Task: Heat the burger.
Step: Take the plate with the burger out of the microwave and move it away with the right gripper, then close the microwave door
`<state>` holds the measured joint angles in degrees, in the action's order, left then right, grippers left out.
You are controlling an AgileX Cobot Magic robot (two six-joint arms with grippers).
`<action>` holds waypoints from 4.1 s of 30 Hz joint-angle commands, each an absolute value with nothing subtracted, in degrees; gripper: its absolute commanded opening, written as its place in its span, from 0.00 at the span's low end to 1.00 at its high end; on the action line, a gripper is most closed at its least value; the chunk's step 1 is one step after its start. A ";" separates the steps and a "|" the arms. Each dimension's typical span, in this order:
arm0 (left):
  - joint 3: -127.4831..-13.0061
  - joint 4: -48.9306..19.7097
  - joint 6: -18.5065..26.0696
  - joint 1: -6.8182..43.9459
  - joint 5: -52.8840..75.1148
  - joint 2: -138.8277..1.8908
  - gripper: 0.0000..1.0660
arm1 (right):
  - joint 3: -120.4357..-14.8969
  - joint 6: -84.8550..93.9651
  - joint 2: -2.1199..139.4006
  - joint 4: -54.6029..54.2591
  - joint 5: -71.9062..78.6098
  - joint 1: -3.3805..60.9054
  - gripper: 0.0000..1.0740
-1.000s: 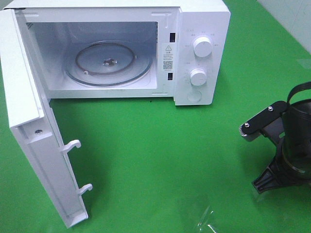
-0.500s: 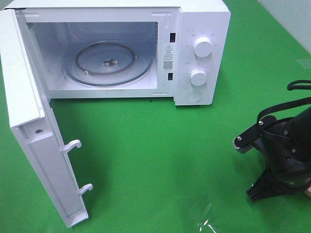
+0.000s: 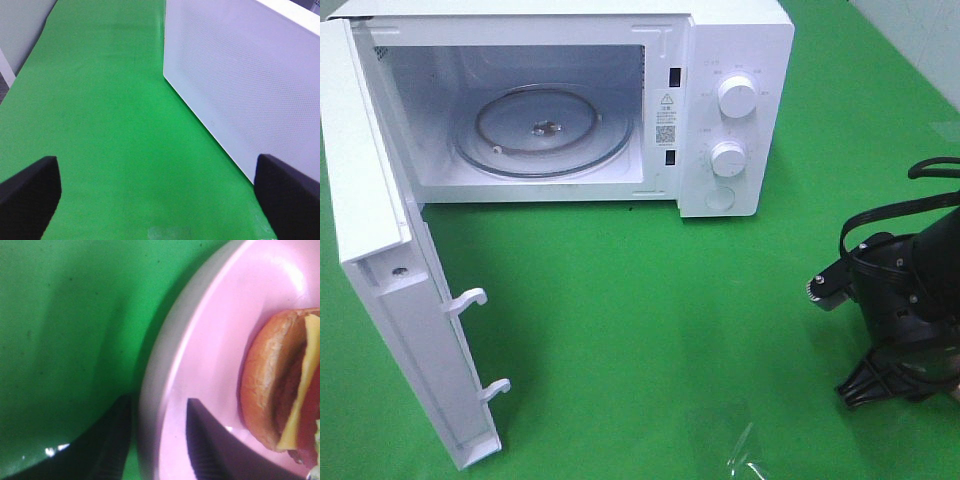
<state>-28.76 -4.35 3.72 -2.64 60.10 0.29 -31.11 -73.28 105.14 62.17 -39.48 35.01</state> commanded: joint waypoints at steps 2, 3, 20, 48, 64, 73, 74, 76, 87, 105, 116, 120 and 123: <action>-28.59 -4.64 3.61 -2.86 59.70 1.49 0.91 | -31.11 -69.90 102.27 57.41 -35.81 34.72 0.46; -28.59 -4.64 3.61 -2.86 59.70 1.49 0.91 | -31.11 -68.93 99.12 56.32 -35.64 34.72 0.46; -28.59 -4.64 3.61 -2.86 59.70 1.49 0.91 | -31.23 -41.14 71.73 36.73 -31.97 34.72 0.55; -28.59 -4.64 3.61 -2.86 59.70 1.49 0.91 | -36.50 -15.87 32.09 15.47 -59.30 34.72 0.71; -28.59 -4.64 3.61 -2.86 59.70 1.49 0.91 | -31.63 -11.63 14.21 11.75 -67.38 33.12 0.71; -28.59 -4.64 3.61 -2.86 59.70 1.49 0.91 | -31.46 -4.30 5.33 6.02 -61.54 19.14 0.71; -28.59 -4.64 3.61 -2.86 59.70 1.49 0.91 | -31.46 -3.67 4.41 4.93 -61.08 18.11 0.71; -28.59 -4.64 3.61 -2.86 59.70 1.49 0.91 | -31.46 -3.32 2.29 3.38 -59.87 16.21 0.71; -28.59 -4.58 3.61 -2.86 59.70 1.43 0.91 | -28.99 -4.53 -1.72 4.24 -57.58 10.08 0.71; -28.59 -4.58 3.61 -2.86 59.70 1.43 0.91 | -28.99 -4.53 -1.72 4.24 -57.58 10.08 0.70; -28.59 -4.58 3.61 -2.86 59.70 1.43 0.91 | -28.99 -4.53 -1.72 4.24 -57.58 10.08 0.70; -28.59 -4.58 3.61 -2.86 59.70 1.43 0.91 | -28.99 -4.53 -1.72 4.24 -57.58 10.08 0.70; -28.59 -4.58 3.61 -2.86 59.70 1.43 0.91 | -28.99 -4.53 -1.72 4.24 -57.58 10.08 0.70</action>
